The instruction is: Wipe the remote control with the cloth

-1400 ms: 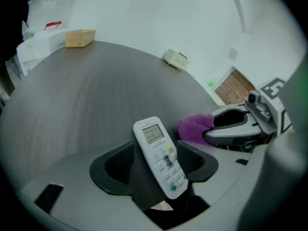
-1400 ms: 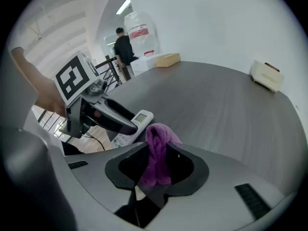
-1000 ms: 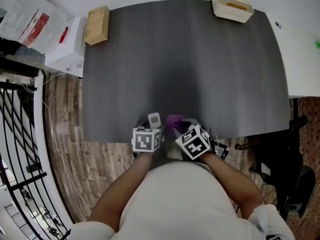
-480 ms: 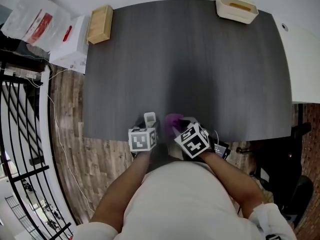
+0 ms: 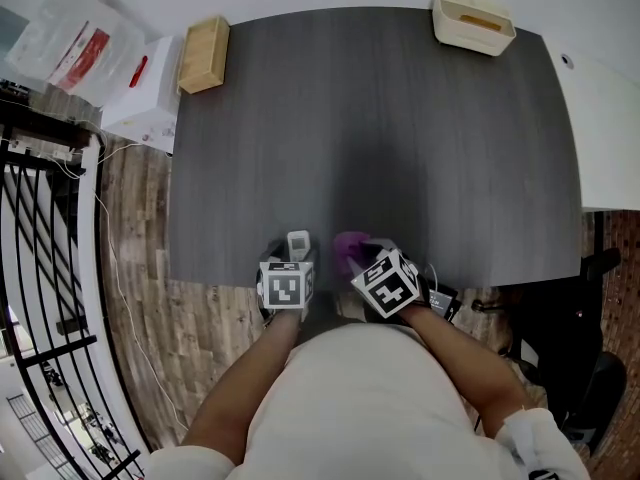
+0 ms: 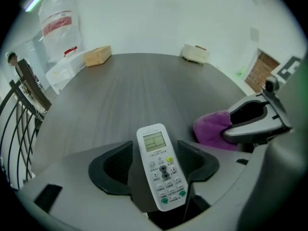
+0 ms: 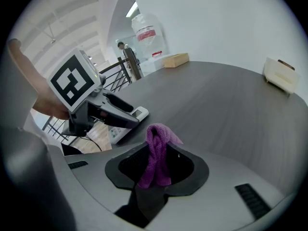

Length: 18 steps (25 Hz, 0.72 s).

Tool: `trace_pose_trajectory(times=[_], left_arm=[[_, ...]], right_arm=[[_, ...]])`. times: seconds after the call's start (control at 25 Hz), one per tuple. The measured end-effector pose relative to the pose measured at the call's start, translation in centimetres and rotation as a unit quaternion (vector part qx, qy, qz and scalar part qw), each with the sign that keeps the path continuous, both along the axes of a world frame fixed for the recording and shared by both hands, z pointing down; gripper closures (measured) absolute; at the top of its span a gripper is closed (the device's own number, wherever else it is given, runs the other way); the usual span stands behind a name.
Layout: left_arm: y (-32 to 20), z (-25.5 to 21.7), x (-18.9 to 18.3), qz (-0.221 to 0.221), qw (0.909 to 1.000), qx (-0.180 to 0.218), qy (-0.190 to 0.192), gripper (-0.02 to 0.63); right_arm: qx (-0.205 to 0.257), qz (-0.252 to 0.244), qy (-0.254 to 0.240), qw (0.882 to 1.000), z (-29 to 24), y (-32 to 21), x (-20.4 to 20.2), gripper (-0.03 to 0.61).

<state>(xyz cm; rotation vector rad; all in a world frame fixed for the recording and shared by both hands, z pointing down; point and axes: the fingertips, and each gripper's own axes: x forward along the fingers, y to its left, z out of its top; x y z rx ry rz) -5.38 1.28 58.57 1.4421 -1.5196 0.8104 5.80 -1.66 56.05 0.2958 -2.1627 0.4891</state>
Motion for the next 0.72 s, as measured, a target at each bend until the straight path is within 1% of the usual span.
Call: trace_pose_trajectory(times=[0.16,0.24,0.32,0.4,0.48,0.56,0.64,0.72], left_arm=[[0.0,0.3,0.8,0.019,0.9997,-0.014,-0.011,0.344],[-0.1,0.5,0.7,0.021,0.9994,-0.022,-0.014,0.344],[-0.2,0.6,0.4,0.014,0.9996,-0.021,-0.008,0.344],[-0.3,0.5,0.3,0.007,0.9999,-0.012,0.009,0.35],[-0.4,0.4,0.2,-0.005,0.9991,0.007,0.042,0.36],[-0.5,0.4,0.2,-0.027,0.9947,0.032,0.094,0.366],[-0.5,0.4,0.4,-0.05,0.9843,0.054,0.16,0.371],[-0.4,0.2,0.8,-0.062,0.9693,0.075,0.226,0.374]], right_arm=[[0.0,0.001,0.003,1.0,0.1,-0.1,-0.3,0.465],[0.002,0.0,0.004,1.0,0.1,0.0,-0.7,0.465],[0.003,-0.003,0.006,1.0,0.1,0.1,-1.0,0.465],[0.004,-0.003,0.008,1.0,0.1,0.2,-1.1,0.465],[0.004,-0.004,0.009,1.0,0.0,0.3,-1.2,0.465],[0.006,-0.003,0.01,1.0,0.0,0.3,-1.2,0.465],[0.007,-0.003,0.01,1.0,0.0,0.3,-1.0,0.465],[0.009,-0.004,0.011,1.0,0.0,0.4,-1.0,0.465]])
